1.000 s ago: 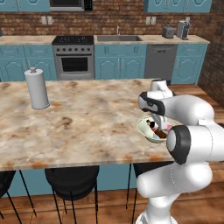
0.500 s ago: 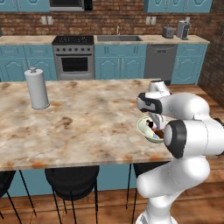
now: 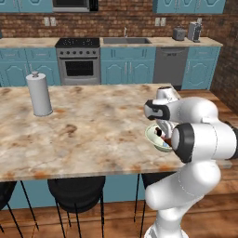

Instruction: Open the fridge, grab two sodas, and place both sodas inside the bowl with ice on the dining counter.

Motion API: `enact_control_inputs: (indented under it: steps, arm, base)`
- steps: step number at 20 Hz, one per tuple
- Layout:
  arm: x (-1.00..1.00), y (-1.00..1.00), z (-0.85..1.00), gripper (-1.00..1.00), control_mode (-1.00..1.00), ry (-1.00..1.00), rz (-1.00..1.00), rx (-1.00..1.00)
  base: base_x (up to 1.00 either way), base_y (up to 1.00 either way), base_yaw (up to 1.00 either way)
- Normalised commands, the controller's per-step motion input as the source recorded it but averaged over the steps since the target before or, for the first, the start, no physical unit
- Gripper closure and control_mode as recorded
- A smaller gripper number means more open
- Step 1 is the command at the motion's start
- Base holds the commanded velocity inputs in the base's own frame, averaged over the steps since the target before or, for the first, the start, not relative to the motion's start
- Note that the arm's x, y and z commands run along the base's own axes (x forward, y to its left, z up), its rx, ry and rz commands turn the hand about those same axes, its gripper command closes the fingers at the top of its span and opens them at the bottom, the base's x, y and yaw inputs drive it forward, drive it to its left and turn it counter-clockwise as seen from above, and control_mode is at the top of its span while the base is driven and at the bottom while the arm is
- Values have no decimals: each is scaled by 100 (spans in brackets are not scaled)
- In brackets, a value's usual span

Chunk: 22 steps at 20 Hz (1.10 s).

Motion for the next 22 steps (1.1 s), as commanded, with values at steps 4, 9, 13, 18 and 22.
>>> enact_control_inputs:
  steps: [4,9,13,18,22]
  arm:
    - [11,0,-11,100,-100,0,3,0]
    - [6,-1,-12,100,-100,0,4,0]
    - [5,-2,-13,100,-100,0,4,0]
    - [3,-4,-14,100,-100,0,5,0]
    - [-8,0,-10,-100,-100,0,3,0]
  base:
    - [0,0,0]
    - [0,0,0]
    - [0,0,0]
    - [0,0,0]
    - [0,0,0]
